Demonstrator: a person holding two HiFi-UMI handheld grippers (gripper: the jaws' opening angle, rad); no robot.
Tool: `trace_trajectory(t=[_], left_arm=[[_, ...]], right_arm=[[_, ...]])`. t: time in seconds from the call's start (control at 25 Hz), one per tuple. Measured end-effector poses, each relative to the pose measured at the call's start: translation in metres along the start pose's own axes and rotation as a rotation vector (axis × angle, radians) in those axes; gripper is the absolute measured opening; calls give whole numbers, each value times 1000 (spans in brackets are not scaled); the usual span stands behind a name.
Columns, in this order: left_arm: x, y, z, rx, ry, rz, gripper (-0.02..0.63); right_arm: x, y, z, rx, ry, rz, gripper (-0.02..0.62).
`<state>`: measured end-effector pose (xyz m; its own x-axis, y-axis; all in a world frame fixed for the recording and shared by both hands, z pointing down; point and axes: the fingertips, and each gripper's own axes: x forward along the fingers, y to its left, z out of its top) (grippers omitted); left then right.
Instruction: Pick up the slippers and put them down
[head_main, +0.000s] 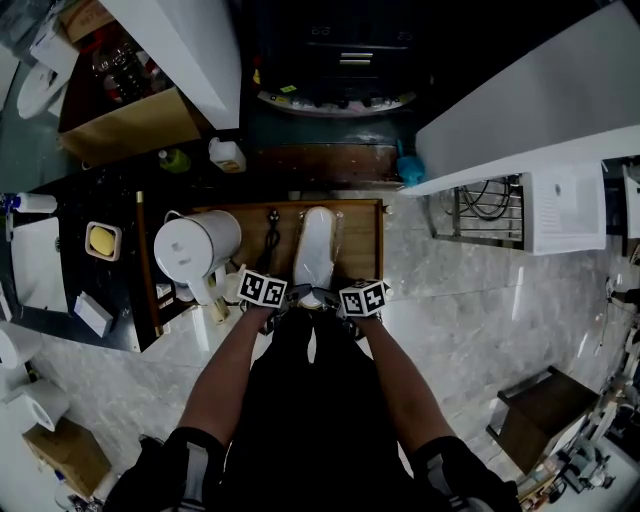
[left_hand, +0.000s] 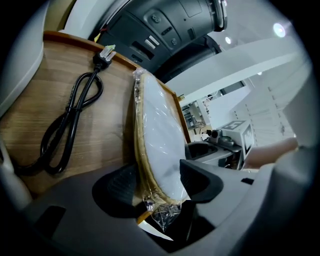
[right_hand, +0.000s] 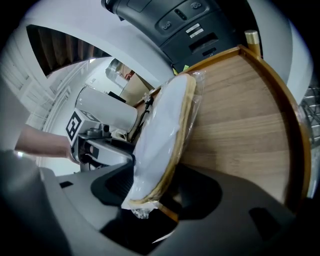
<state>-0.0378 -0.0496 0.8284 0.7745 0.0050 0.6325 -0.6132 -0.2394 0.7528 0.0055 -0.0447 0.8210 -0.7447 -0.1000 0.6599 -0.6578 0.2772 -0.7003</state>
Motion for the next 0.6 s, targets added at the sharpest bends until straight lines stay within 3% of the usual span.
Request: trace_trajectory(t=[0.28, 0.6], left_arm=[[4, -4, -8, 27, 22, -4, 260], [-1, -9, -4, 21, -21, 7, 245]], right_arm=[[-4, -7, -7, 3, 37, -29, 229], [-11, -2, -2, 0, 27, -30, 221]])
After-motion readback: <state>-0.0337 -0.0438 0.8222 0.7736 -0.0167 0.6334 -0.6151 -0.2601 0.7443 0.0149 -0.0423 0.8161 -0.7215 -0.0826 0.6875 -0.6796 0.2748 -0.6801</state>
